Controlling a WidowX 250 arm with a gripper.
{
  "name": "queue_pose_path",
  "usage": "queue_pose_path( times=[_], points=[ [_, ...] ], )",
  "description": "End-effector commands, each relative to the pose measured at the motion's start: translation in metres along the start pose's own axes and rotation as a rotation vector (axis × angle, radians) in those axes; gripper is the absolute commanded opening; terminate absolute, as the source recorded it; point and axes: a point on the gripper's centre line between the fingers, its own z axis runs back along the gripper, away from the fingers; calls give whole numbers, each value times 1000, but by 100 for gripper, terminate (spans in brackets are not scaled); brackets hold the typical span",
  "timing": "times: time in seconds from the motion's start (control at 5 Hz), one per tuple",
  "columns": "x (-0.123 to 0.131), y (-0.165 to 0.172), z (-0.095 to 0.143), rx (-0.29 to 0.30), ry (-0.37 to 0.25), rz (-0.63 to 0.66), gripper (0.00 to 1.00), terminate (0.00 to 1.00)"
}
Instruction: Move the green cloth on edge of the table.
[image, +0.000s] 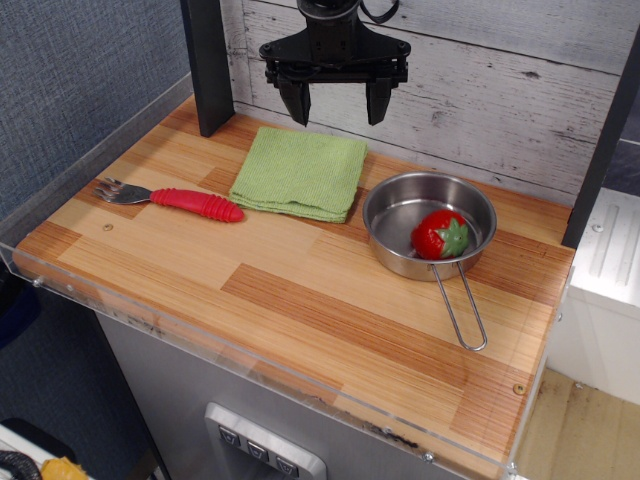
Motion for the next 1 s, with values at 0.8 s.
queue_pose_path(
  times=[0.8],
  points=[
    [20, 79, -26, 26, 27, 123, 100, 0]
  ],
)
